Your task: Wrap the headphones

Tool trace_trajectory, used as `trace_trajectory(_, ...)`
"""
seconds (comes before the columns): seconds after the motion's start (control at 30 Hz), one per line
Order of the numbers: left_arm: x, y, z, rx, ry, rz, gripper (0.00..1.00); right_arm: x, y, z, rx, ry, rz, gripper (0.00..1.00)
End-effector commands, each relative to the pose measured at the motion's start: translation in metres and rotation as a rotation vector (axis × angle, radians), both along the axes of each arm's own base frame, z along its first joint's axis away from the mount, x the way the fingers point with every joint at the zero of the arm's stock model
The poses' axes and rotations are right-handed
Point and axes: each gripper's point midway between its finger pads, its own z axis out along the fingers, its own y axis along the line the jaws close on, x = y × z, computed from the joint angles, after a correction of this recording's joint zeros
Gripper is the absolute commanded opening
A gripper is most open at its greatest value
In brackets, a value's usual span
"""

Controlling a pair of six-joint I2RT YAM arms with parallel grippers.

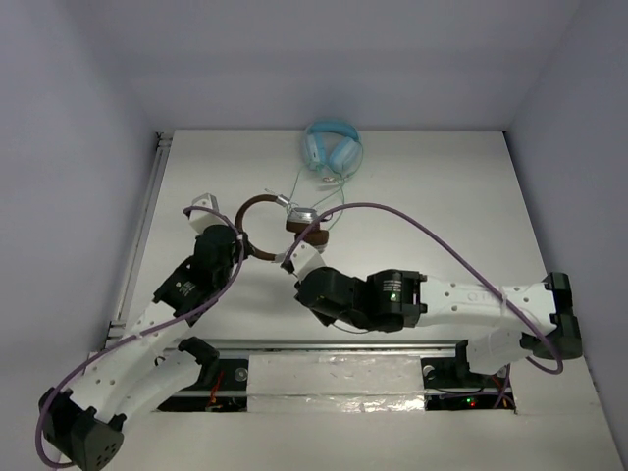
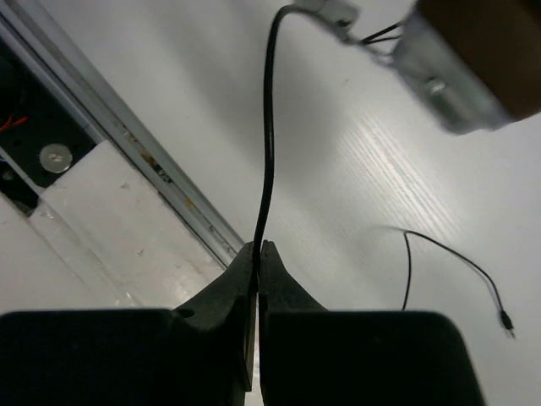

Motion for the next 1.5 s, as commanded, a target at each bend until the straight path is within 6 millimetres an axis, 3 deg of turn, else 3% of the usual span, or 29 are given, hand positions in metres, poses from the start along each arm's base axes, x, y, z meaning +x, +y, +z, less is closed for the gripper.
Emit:
trace_trajectory(0.0,0.0,-0.009,0.008,0.03,-0.014,-0.023,0.0,0.028,-0.025,0.051,0.051,-0.12,-0.063,0.0)
trace_trajectory(0.1,-0.008,-0.035,0.001,0.056,0.038,-0.143,0.0,0.044,-0.04,0.054,0.02,-0.138,-0.111,0.0)
trace_trajectory(0.23,-0.015,-0.059,0.013,0.082,0.055,-0.279,0.0,0.051,-0.059,0.05,-0.063,-0.16,-0.141,0.0)
trace_trajectory(0.3,-0.019,-0.065,0.008,0.11,0.09,-0.339,0.0,0.056,-0.068,0.054,-0.072,-0.182,-0.172,0.0)
trace_trajectory(0.47,-0.023,-0.074,0.02,0.218,0.087,-0.479,0.0,0.071,-0.094,0.051,-0.099,-0.192,-0.229,0.0)
trace_trajectory(0.77,-0.047,-0.11,0.022,0.193,0.057,-0.774,0.0,0.105,-0.119,0.052,-0.072,-0.246,-0.383,0.0)
trace_trajectory(0.97,-0.045,-0.113,0.036,0.177,0.011,-0.791,0.0,0.118,-0.122,0.043,-0.046,-0.256,-0.431,0.0)
trace_trajectory(1.1,-0.047,-0.124,0.056,0.091,-0.058,-0.875,0.0,0.124,-0.122,0.039,0.04,-0.233,-0.476,0.0)
trace_trajectory(1.2,-0.041,-0.12,0.065,0.051,-0.085,-0.882,0.0,0.127,-0.119,0.041,0.118,-0.23,-0.495,0.0)
trace_trajectory(1.33,-0.032,-0.114,0.082,-0.036,-0.138,-0.897,0.0,0.128,-0.099,0.061,0.384,-0.204,-0.429,0.0)
trace_trajectory(1.4,-0.027,-0.109,0.087,-0.066,-0.154,-0.888,0.0,0.126,-0.101,0.074,0.492,-0.198,-0.399,0.0)
trace_trajectory(1.43,-0.027,-0.111,0.09,-0.076,-0.163,-0.894,0.0,0.119,-0.088,0.073,0.555,-0.183,-0.327,0.0)
trace_trajectory(1.47,-0.029,-0.112,0.096,-0.102,-0.18,-0.915,0.0,0.122,-0.091,0.078,0.593,-0.193,-0.321,0.0)
